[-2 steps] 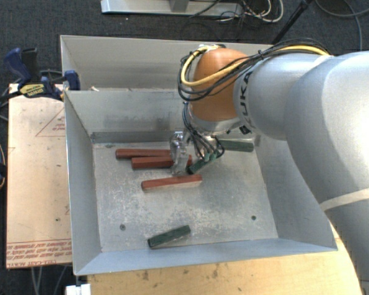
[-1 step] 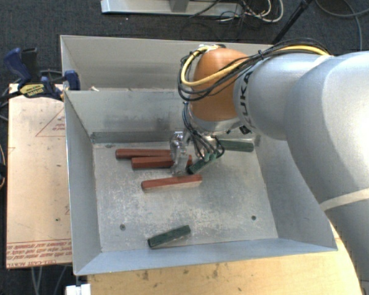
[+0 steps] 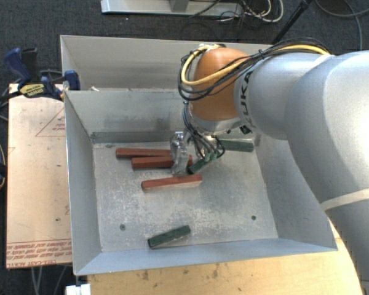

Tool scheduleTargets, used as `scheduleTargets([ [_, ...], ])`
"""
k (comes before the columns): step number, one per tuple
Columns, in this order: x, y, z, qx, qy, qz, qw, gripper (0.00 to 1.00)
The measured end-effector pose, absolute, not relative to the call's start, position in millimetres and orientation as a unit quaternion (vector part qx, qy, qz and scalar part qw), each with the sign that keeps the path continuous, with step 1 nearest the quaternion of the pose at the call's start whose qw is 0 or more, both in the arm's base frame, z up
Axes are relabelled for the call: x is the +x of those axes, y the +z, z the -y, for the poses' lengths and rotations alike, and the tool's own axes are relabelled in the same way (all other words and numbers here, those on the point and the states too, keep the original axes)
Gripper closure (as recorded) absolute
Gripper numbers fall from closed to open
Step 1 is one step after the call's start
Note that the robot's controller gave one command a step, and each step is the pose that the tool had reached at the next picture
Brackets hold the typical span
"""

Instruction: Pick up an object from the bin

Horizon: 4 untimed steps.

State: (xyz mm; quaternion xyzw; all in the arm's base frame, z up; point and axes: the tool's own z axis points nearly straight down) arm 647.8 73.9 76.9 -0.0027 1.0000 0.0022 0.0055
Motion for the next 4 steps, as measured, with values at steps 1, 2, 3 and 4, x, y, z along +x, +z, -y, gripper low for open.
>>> scheduleTargets([
  [1, 646.1, 85.0, -73.4, -0.003, 0.001, -1.0, 0.001, 1.0],
  [2, 646.5, 98.6, -73.4, -0.003, 0.001, -1.0, 0.001, 1.0],
  [3, 647.1, 110.0, -73.5, -0.003, 0.001, -1.0, 0.002, 1.0],
  [4, 647.1, 118.0, -73.5, -0.003, 0.001, -1.0, 0.002, 1.0],
])
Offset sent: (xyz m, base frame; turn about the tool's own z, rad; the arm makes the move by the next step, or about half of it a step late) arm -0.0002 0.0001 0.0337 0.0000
